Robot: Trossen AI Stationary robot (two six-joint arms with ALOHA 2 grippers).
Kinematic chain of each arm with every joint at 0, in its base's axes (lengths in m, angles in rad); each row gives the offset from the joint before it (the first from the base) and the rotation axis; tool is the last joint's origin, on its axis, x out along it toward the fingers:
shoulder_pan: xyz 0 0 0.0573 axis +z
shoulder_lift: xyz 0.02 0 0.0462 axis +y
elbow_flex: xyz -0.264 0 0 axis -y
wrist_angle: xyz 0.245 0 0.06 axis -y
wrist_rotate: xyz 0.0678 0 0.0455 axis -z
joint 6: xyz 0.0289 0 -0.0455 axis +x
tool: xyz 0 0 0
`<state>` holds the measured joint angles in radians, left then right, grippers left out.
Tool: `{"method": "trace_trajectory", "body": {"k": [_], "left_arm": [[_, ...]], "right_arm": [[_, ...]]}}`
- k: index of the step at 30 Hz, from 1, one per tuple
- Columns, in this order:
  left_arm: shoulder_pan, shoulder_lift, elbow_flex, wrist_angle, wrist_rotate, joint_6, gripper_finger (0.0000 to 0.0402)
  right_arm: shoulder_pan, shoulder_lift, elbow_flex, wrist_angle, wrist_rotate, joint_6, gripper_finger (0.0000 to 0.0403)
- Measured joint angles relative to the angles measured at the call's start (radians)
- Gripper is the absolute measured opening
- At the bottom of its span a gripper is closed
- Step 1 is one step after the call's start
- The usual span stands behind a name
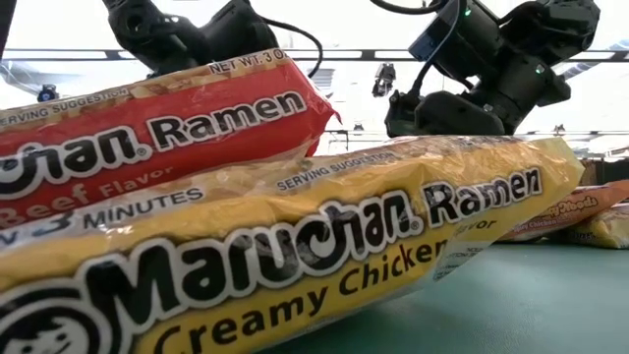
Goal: Sort Maruchan noodles
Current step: Put the red noodle pack into the green bin
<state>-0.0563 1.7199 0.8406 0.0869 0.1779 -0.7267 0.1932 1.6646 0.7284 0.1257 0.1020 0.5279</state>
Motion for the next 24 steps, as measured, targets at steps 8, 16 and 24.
{"method": "trace_trajectory", "body": {"k": [8,16,24], "left_arm": [[0.000,-0.002,0.000,0.053,0.049,-0.087,0.0222],[0.002,-0.002,0.000,0.095,0.023,-0.201,0.0222],[0.002,-0.003,0.000,0.144,-0.011,-0.318,0.0222]], "right_arm": [[0.000,0.001,-0.001,-0.004,0.002,-0.005,0.0167],[0.000,0.002,-0.002,-0.001,0.002,-0.017,0.0160],[0.000,0.004,0.000,0.035,0.006,-0.060,0.0156]]}}
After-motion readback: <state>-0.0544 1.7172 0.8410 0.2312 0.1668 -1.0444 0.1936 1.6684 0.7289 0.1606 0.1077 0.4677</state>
